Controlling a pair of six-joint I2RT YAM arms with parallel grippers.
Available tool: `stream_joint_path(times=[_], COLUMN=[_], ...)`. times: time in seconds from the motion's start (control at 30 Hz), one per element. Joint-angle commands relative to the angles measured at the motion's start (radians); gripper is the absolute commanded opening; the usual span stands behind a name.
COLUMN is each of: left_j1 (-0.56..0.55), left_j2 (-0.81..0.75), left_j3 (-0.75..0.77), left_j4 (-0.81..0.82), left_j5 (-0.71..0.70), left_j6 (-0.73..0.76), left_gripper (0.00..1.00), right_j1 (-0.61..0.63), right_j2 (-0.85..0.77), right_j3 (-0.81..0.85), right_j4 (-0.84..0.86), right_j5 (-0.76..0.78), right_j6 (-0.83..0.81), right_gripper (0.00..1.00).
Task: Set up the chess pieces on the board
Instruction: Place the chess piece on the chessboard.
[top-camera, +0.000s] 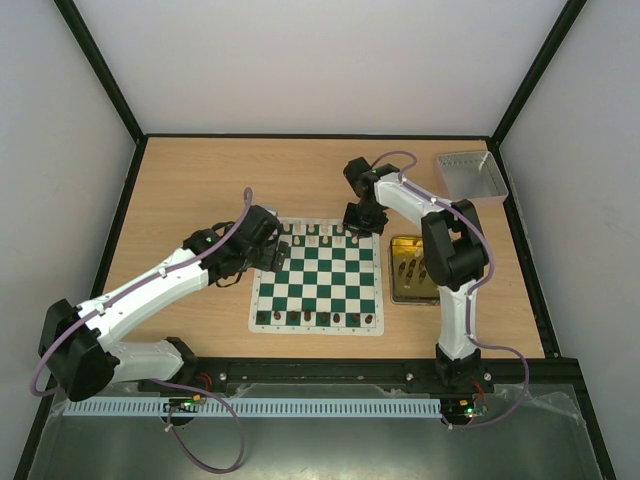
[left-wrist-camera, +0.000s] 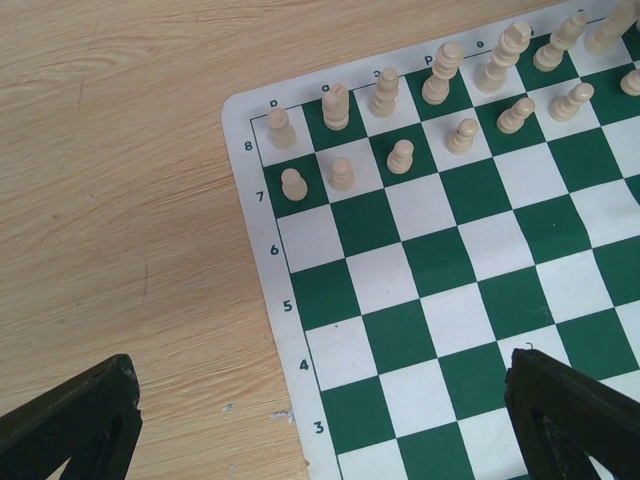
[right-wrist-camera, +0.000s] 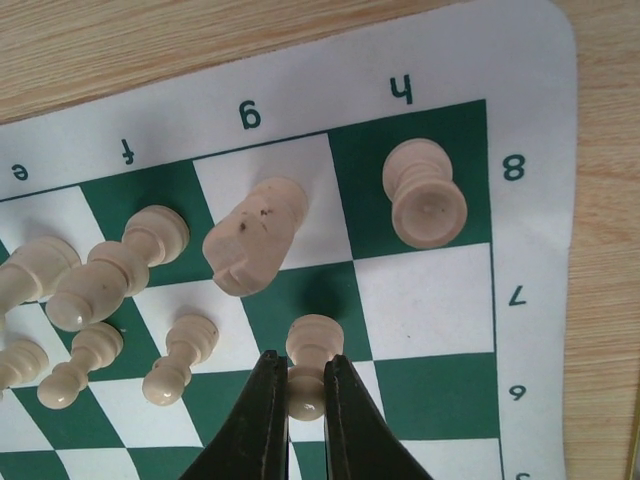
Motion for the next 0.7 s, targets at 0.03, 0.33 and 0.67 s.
stream_joint_path(times=[0.03, 0.33, 0.67], left_j1=[-0.004, -0.004, -0.004], left_j2=[-0.02, -0.022, -0.021], left_j3=[-0.012, -0.014, -0.017], left_j4=[0.003, 0.004, 0.008], left_j5=[-0.017, -0.016, -0.013], left_j6=[-0.001, -0.001, 0.0], left_gripper=[0.99, 0.99, 0.99], right_j1=[0.006, 0.006, 0.006], right_j2=[0.033, 0.055, 0.056], right_j3=[0.017, 0.032, 0.032], right_j4=[0.015, 0.02, 0.018], right_j5=[0.003, 0.006, 0.001], right_j6=[0.012, 0.014, 0.013], right_gripper=[0.05, 0.05, 0.16])
